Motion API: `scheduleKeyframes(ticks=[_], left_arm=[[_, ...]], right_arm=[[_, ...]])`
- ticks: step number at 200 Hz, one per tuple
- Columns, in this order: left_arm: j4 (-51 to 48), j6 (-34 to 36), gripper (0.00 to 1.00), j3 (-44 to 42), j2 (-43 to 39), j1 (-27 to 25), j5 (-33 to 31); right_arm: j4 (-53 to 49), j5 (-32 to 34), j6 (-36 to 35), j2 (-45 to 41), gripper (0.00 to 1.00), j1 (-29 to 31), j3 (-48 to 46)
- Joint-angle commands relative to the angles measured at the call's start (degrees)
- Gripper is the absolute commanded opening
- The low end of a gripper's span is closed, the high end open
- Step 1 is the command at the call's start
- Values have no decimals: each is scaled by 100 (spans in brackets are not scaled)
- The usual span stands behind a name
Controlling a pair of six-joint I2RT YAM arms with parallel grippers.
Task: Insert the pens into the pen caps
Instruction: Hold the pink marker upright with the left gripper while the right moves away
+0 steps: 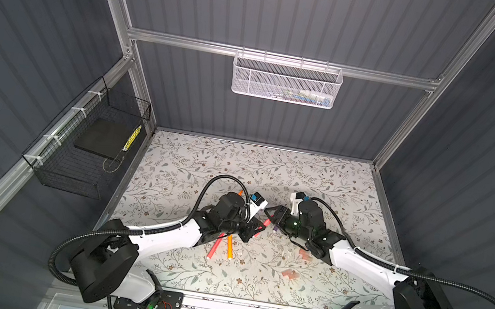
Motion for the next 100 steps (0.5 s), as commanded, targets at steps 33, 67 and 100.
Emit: scheduleKeyframes(ticks=[33,67,100], left_arm=[[-71,88,0,52,71,-28,-224],[-94,77,0,73,87,-32,-216],[-68,68,2,82,129,-32,-149]], right_arm=[[-5,23,32,41,41,113,171],[-79,73,26,73,28,132,231],[106,6,122,128,10,137,183]])
